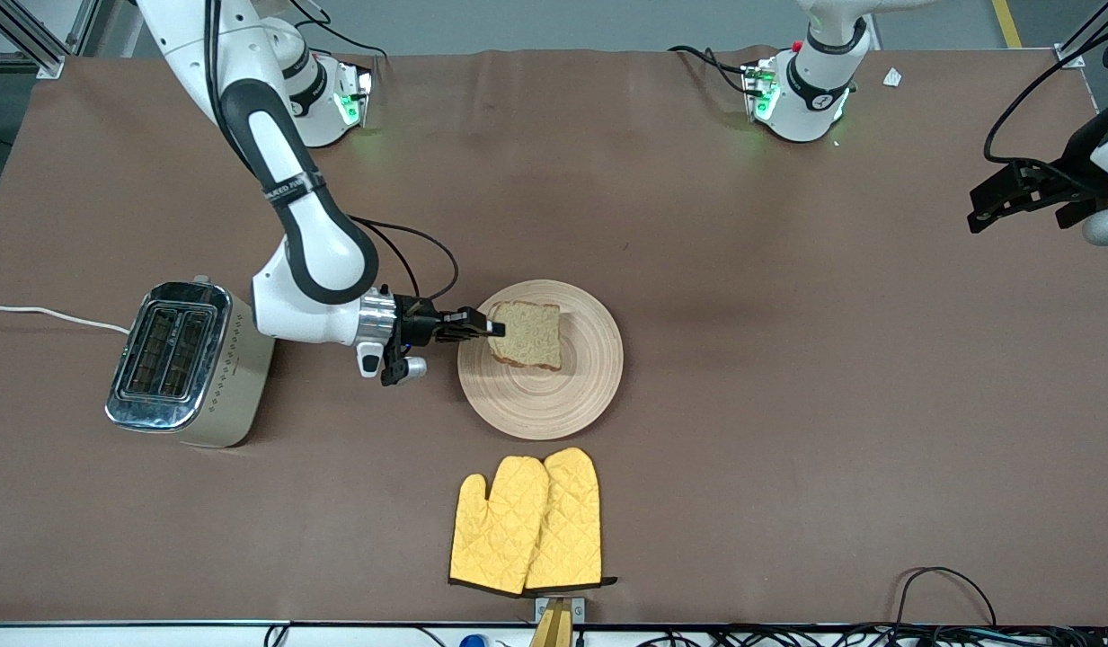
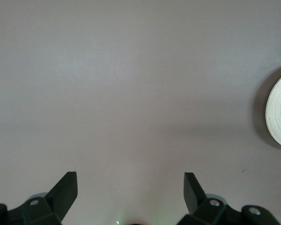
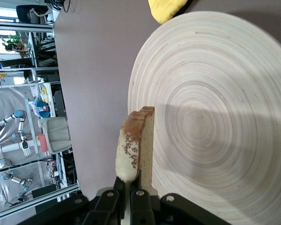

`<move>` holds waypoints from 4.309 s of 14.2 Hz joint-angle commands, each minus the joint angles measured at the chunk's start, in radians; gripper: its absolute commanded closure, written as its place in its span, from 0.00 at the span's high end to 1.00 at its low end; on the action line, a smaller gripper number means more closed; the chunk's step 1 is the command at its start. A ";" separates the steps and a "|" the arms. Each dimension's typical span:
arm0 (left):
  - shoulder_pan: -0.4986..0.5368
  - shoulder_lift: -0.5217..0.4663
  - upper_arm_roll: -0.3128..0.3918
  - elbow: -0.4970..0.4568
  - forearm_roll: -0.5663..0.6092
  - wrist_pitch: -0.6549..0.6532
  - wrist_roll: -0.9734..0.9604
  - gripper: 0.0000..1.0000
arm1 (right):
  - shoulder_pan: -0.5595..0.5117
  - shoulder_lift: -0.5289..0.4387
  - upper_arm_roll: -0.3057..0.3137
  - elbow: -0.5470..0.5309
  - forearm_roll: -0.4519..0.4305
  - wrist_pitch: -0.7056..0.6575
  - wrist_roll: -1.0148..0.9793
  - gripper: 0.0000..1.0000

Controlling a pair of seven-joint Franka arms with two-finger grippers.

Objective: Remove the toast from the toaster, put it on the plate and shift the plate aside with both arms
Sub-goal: 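Lower the toast onto the plate while the left gripper reaches toward it, then release the toast with the right gripper while the left gripper grips the plate rim, then withdraw the right gripper from the plate toward the toaster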

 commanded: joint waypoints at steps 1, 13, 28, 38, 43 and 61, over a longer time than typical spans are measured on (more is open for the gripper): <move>-0.008 0.031 0.001 0.017 -0.014 0.000 0.018 1.00 | 0.009 0.023 -0.003 0.012 0.031 0.005 -0.017 0.00; -0.040 0.226 -0.005 0.023 -0.209 0.143 -0.004 1.00 | -0.009 0.049 -0.005 -0.027 0.045 0.025 -0.182 0.00; -0.059 0.462 -0.062 -0.207 -0.681 0.489 0.123 1.00 | -0.014 0.072 -0.006 -0.030 0.062 0.038 -0.206 0.69; -0.089 0.611 -0.063 -0.357 -1.164 0.639 0.680 0.83 | -0.100 0.055 -0.011 -0.031 0.033 -0.075 -0.200 0.73; -0.227 0.660 -0.063 -0.353 -1.385 0.797 0.762 0.78 | -0.140 0.030 -0.011 -0.031 -0.047 -0.101 -0.190 0.73; -0.300 0.766 -0.065 -0.310 -1.456 0.803 0.846 0.03 | -0.314 -0.431 -0.051 0.101 -1.003 -0.399 0.353 0.77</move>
